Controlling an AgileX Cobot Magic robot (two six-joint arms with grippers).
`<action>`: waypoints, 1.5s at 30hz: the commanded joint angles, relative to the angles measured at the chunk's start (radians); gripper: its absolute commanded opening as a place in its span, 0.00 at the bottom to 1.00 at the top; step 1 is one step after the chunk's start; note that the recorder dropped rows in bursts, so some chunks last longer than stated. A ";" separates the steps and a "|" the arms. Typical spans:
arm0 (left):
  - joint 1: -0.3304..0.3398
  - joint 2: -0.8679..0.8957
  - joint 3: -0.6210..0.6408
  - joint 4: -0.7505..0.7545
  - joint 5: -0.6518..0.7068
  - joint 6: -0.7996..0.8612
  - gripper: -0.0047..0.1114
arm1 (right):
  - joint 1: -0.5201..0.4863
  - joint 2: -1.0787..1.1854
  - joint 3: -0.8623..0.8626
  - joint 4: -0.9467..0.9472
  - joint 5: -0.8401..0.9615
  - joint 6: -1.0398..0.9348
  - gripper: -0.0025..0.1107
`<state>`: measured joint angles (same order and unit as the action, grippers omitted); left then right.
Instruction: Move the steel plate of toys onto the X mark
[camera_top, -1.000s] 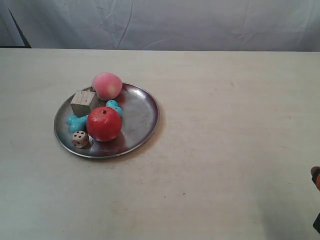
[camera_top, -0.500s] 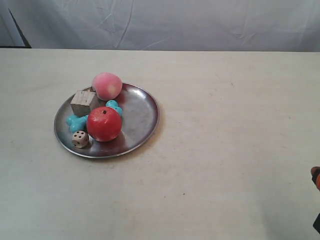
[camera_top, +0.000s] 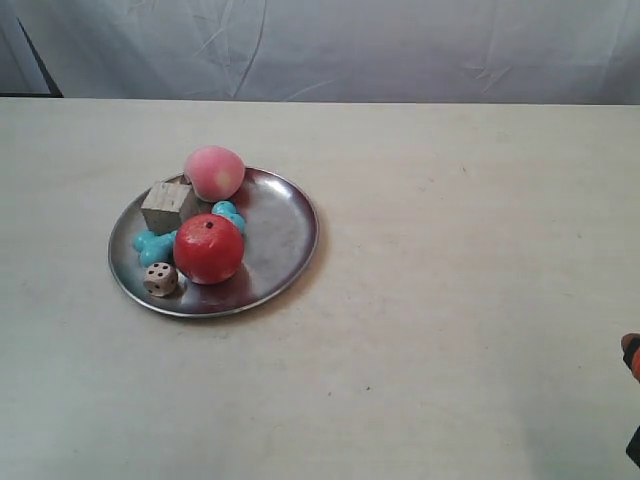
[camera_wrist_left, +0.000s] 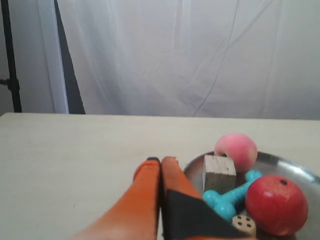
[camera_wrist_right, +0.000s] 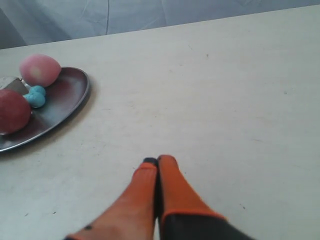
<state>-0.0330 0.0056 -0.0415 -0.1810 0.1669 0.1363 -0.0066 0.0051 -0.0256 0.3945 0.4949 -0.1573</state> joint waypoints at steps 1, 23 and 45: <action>0.002 -0.006 0.021 0.058 0.042 -0.003 0.04 | -0.003 -0.005 0.003 0.001 -0.003 -0.003 0.02; 0.002 -0.006 0.021 0.094 0.041 -0.003 0.04 | -0.003 -0.005 0.003 0.001 -0.003 -0.003 0.02; 0.002 -0.006 0.021 0.094 0.041 -0.003 0.04 | -0.003 -0.005 0.003 0.001 -0.003 -0.003 0.02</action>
<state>-0.0330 0.0056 -0.0250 -0.0903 0.2114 0.1363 -0.0066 0.0051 -0.0256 0.3963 0.4949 -0.1573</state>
